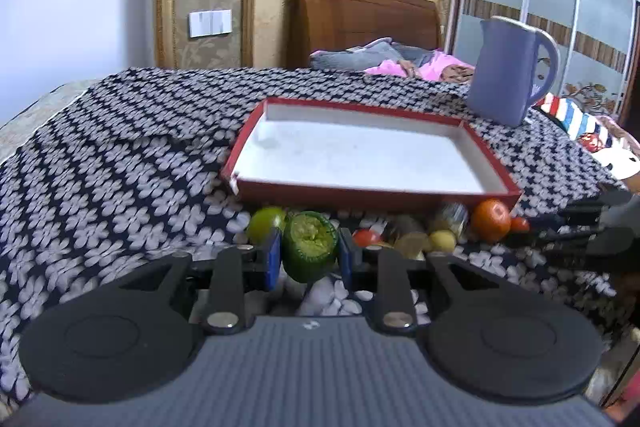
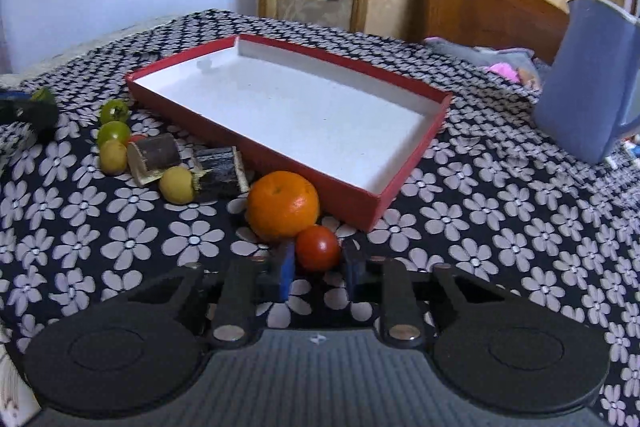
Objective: Organize fruits
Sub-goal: 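Grasp the cut green lime with the left gripper while the right grasps a red cherry tomato, then carry the lime into the tray and open the left gripper while the right drops the tomato in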
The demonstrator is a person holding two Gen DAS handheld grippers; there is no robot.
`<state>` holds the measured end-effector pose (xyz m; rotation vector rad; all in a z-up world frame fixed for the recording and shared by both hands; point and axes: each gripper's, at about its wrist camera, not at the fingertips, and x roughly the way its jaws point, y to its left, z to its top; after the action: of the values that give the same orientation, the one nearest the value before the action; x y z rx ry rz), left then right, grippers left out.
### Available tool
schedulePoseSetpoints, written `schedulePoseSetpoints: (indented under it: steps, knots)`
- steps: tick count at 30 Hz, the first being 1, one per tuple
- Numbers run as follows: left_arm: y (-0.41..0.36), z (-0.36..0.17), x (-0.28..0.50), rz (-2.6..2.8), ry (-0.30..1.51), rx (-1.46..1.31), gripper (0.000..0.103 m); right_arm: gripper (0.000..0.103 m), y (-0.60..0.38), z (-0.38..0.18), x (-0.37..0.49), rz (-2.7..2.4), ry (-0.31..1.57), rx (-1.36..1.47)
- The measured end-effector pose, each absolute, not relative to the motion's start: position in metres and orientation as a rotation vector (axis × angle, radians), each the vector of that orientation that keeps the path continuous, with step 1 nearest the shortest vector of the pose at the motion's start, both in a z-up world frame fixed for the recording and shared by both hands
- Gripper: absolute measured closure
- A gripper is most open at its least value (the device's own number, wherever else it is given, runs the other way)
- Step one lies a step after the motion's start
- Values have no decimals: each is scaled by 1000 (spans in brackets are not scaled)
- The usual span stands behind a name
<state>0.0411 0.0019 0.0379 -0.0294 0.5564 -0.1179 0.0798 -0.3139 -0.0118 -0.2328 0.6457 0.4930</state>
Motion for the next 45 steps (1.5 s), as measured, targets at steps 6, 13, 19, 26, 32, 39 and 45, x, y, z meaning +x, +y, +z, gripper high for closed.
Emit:
schedulePoseSetpoints:
  steps: [6, 13, 19, 26, 32, 39, 45]
  knots:
    - [-6, 66, 57, -185, 550, -33, 77, 80, -319, -7, 70, 494, 626, -199]
    - [-21, 90, 95, -226, 544, 0, 77, 80, -328, 4, 46, 518, 580, -166]
    - [-40, 86, 175, -219, 608, 23, 77, 80, -332, 15, 32, 546, 550, -131]
    - [-66, 50, 250, -173, 687, 43, 77, 80, -341, 40, 20, 573, 481, -78]
    - [-76, 27, 268, -150, 714, 47, 50, 80, -343, 51, 22, 559, 446, -71]
    - [-61, 48, 228, -78, 615, 60, 26, 80, -334, 47, 38, 544, 457, -64]
    - [-33, 52, 157, 19, 549, 9, 9, 80, -322, 44, 60, 518, 473, -62]
